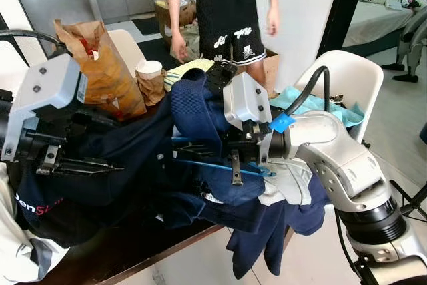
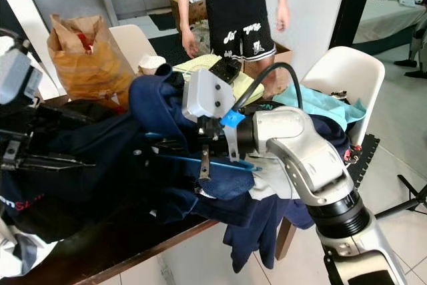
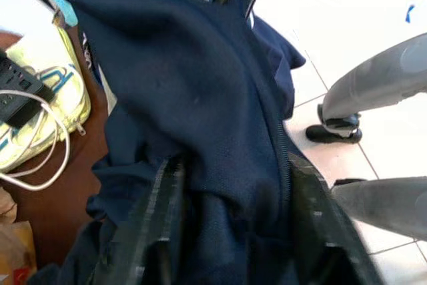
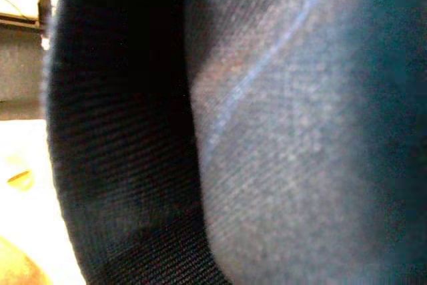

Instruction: Hang hanger

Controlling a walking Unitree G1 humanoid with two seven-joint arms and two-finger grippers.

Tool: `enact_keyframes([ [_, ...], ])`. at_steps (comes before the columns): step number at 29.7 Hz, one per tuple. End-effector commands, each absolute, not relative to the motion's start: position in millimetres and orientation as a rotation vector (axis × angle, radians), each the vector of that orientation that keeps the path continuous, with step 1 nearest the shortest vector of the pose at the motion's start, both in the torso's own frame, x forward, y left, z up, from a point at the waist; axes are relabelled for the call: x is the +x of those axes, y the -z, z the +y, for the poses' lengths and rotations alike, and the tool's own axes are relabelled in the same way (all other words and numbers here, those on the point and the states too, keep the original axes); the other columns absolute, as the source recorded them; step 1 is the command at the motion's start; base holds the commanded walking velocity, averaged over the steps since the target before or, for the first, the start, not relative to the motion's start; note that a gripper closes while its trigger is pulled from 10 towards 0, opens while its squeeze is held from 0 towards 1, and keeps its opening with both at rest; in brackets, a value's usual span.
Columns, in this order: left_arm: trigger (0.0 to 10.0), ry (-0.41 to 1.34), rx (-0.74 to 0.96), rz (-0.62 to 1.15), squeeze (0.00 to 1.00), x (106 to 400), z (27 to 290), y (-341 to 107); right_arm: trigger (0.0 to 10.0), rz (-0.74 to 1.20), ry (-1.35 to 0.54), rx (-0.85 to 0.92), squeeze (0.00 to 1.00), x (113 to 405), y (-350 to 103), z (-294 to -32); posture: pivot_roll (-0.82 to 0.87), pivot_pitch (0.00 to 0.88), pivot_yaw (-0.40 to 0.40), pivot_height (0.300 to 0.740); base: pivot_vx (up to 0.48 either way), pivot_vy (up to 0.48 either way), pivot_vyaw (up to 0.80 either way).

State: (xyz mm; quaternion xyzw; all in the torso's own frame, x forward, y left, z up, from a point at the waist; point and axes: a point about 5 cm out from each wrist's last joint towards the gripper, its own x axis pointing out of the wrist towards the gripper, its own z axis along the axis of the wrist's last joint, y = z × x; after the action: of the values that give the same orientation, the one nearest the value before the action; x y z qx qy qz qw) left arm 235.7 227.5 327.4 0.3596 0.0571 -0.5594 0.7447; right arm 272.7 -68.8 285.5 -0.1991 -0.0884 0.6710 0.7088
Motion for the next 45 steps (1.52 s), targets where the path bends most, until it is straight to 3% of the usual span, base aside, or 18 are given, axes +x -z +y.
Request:
enact_keyframes([
  [1,0.0,1.215,0.812,0.173,0.0,236,231,-326,10.0,-0.248,-1.51,-0.44,0.0,267,-294,-67,0.01,0.0,0.046,0.74,0.0,0.0,0.0],
  [13,0.0,1.111,0.899,0.103,0.0,248,233,-327,10.0,-0.271,-1.526,-0.422,0.0,264,-297,-65,0.01,0.0,0.046,0.74,0.0,0.0,0.0],
  [22,0.0,1.116,0.856,0.026,0.0,249,226,-328,10.0,-0.247,-1.494,-0.379,0.0,271,-295,-65,0.01,0.0,0.043,0.74,0.0,0.0,0.0],
  [23,0.0,1.124,0.841,0.015,0.0,248,225,-329,10.0,-0.243,-1.486,-0.358,1.0,273,-296,-65,0.01,0.0,0.043,0.74,0.0,0.0,0.0],
  [33,0.0,1.112,0.824,-0.021,0.0,247,227,-336,10.0,-0.209,-1.435,-0.348,1.0,282,-291,-75,0.01,0.0,0.045,0.74,0.0,0.0,0.0],
  [40,0.0,1.042,0.831,-0.058,0.0,248,237,-345,10.0,-0.168,-1.33,-0.367,1.0,293,-285,-97,0.01,0.0,0.046,0.74,0.0,0.0,0.0],
  [41,0.0,1.042,0.824,-0.071,0.0,245,237,-348,10.0,-0.16,-1.304,-0.363,0.68,296,-284,-101,0.01,0.0,0.043,0.74,0.0,0.0,0.0],
  [44,0.0,1.047,0.815,-0.083,0.0,242,236,-351,10.0,-0.153,-1.28,-0.356,0.68,300,-282,-106,0.01,0.0,0.042,0.74,0.0,0.0,0.0],
  [45,0.0,1.068,0.813,-0.082,0.0,239,233,-351,10.0,-0.148,-1.251,-0.342,0.0,304,-282,-110,0.01,0.0,0.041,0.74,0.0,0.0,0.0],
])
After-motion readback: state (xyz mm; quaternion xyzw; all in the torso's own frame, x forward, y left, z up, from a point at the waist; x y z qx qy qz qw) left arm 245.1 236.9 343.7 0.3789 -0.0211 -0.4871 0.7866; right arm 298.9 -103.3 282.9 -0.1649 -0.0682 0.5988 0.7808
